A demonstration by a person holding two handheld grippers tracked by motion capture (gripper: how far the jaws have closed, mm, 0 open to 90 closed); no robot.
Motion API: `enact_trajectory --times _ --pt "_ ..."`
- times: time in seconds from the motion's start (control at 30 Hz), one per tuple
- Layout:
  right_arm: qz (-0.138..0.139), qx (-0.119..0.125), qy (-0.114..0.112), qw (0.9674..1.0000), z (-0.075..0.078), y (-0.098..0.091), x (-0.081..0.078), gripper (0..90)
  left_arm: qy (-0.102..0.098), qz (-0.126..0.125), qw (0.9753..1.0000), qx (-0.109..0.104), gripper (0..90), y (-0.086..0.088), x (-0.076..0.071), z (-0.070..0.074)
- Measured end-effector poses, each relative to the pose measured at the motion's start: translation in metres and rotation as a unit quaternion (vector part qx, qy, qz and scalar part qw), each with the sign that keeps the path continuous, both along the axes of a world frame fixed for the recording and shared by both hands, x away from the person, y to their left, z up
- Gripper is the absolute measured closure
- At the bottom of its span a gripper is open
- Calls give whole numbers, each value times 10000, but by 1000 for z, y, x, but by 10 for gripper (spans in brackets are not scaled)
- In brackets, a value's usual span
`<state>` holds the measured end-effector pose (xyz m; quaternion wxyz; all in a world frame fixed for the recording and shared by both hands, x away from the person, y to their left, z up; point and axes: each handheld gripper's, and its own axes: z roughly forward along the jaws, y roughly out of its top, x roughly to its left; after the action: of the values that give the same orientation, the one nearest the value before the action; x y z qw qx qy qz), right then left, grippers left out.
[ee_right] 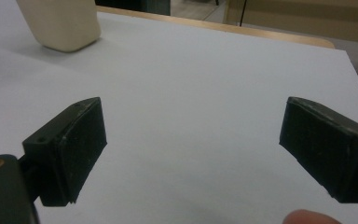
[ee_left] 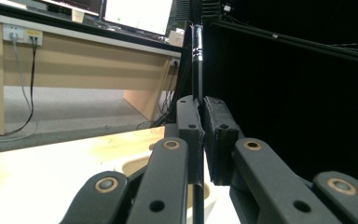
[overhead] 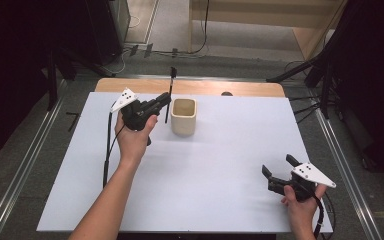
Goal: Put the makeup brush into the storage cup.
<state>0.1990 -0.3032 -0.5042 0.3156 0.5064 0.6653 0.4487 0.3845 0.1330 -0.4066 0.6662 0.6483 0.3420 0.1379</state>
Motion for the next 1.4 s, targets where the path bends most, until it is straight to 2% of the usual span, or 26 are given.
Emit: enact_trajectory --times 0.1,0.3,0.63,0.8,1.07,1.4 --pt "-8 -14 -4 10000 0 0 0 83 -101 30 9999 -57 872 -5 3 -2" --pt "-24 7 14 10000 0 -1 -1 84 7 32 10000 -43 872 -10 12 -6" --pt "-3 8 7 10000 0 -1 -1 85 -12 160 9999 -64 872 -19 25 -8" --pt "2 30 -12 10000 1 -2 -2 85 8 180 9998 23 872 -26 29 -10" --pt "7 45 -25 10000 1 -4 -3 85 -69 326 9994 88 872 -33 36 -14" --pt "-24 70 -24 10000 2 -6 -4 87 -45 378 9989 264 872 -33 38 -23"
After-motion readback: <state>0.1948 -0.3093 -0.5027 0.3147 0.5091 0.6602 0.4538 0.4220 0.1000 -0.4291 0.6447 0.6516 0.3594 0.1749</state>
